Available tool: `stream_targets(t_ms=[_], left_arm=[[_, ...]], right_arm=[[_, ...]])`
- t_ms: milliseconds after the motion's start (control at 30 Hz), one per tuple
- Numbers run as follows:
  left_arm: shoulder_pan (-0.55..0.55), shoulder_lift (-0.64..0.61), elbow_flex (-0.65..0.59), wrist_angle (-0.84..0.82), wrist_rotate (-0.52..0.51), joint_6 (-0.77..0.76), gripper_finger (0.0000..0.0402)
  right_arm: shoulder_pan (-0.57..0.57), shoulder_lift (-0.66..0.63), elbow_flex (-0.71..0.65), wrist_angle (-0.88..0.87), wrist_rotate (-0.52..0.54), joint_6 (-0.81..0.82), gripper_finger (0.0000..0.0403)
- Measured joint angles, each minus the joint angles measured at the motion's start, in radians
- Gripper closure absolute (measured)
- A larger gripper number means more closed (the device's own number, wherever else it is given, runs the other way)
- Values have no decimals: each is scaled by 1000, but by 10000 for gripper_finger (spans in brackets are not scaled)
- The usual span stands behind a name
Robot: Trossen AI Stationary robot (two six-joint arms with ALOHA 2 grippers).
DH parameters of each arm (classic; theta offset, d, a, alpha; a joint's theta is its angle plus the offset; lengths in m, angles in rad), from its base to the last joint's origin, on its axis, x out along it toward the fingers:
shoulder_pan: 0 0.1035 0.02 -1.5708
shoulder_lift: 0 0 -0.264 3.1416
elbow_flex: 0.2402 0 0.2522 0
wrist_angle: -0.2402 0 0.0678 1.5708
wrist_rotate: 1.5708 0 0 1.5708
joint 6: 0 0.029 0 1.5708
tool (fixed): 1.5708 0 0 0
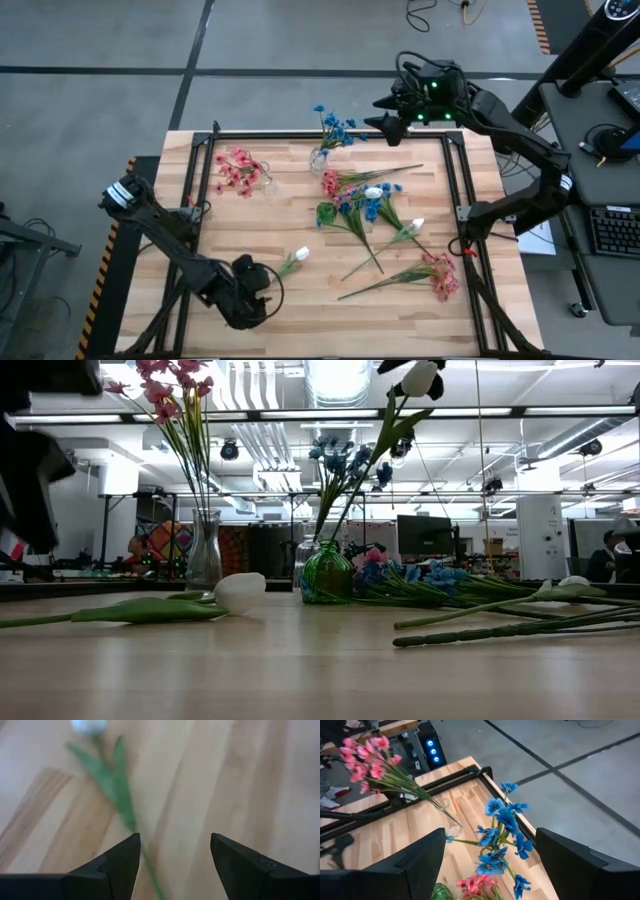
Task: Sort flowers into vase by color
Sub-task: Put the left white tulip flower into the green vase
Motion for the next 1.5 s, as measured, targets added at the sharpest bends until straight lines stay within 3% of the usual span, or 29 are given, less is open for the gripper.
stream_targets(t_ms=[300, 467, 667, 833, 1100, 1233, 1400, 1500], left_arm=[[2, 13, -141, 95, -32, -127, 178], [0, 77, -147, 167, -33, -45, 188], [-5, 167, -93, 130, -60, -22, 209], [-13, 208, -37, 64, -71, -29, 252], [-18, 211, -32, 55, -60, -37, 386], [-32, 208, -34, 59, -94, -43, 394], [-73, 180, -42, 42, -160, -51, 400], [-97, 152, -42, 48, -229, -44, 401]], right_arm=[[59, -7, 0, -5, 0, -24, 104], [92, -8, 0, -24, 0, -28, 108], [124, -15, 0, -24, 1, -31, 110], [147, -15, 0, -27, 0, -31, 113], [186, -30, 0, -65, 34, -27, 115], [211, -58, 0, -63, 131, -39, 117], [253, -89, 0, -63, 152, -20, 117], [306, -101, 0, -65, 222, -11, 117]])
